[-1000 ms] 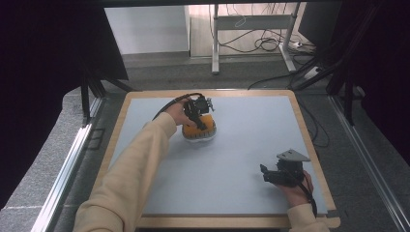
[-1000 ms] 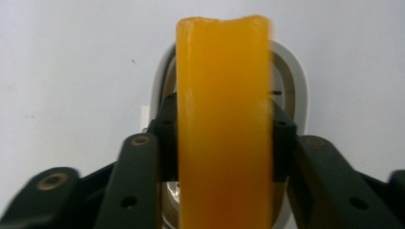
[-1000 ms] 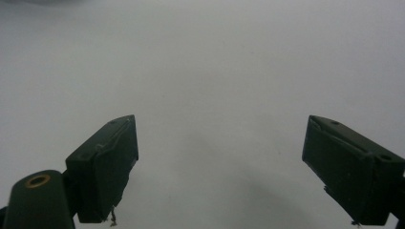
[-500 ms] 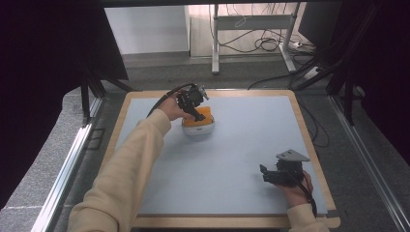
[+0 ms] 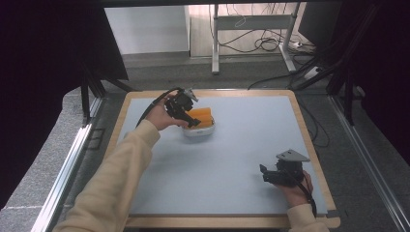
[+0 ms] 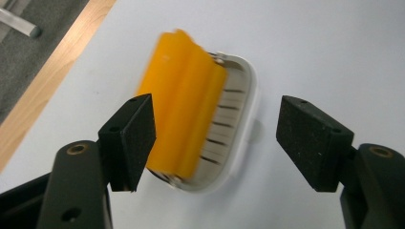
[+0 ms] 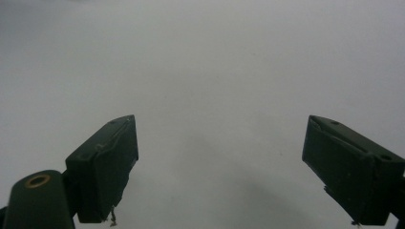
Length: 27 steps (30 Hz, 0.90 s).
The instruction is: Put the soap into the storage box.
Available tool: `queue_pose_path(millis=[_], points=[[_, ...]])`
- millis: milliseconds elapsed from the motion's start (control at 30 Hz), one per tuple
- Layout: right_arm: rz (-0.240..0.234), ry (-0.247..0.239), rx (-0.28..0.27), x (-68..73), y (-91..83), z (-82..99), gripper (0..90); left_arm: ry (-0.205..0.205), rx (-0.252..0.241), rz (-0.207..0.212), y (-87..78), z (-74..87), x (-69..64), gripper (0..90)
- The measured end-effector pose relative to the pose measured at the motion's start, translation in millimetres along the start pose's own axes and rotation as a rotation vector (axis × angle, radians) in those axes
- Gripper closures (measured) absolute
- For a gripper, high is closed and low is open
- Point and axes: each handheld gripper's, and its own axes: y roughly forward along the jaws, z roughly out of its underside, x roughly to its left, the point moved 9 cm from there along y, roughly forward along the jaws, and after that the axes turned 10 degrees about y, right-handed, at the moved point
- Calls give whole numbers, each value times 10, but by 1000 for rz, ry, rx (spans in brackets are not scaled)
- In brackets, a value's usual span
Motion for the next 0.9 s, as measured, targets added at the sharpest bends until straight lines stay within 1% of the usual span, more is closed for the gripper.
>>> queue_pose_path(millis=[100,167,267,300,467,633,733,833,900], points=[[0,0,-1,0,-6,-3,121,-24,-10,-5,-84,109,-102,279],[0,2,-5,6,-11,-8,120,-43,-16,-21,-144,193,-171,260],[-1,-2,-12,14,-19,-16,120,-96,-54,-30,-230,317,-293,249],[-2,-2,-11,17,-21,-16,120,-107,-60,-37,-248,365,-332,246],[-6,-6,-11,39,-20,-13,119,-126,-46,-96,-286,619,-513,231],[-8,-5,-9,35,-14,-8,119,-156,-55,-94,-266,847,-701,227],[-9,-3,-6,28,-7,-2,119,-170,-45,-93,-240,999,-798,225],[-9,-6,-7,29,-11,-3,118,-199,-50,-81,-214,1142,-891,222],[-9,-5,-8,31,-10,-4,119,-210,-41,-76,-200,1236,-941,221]])
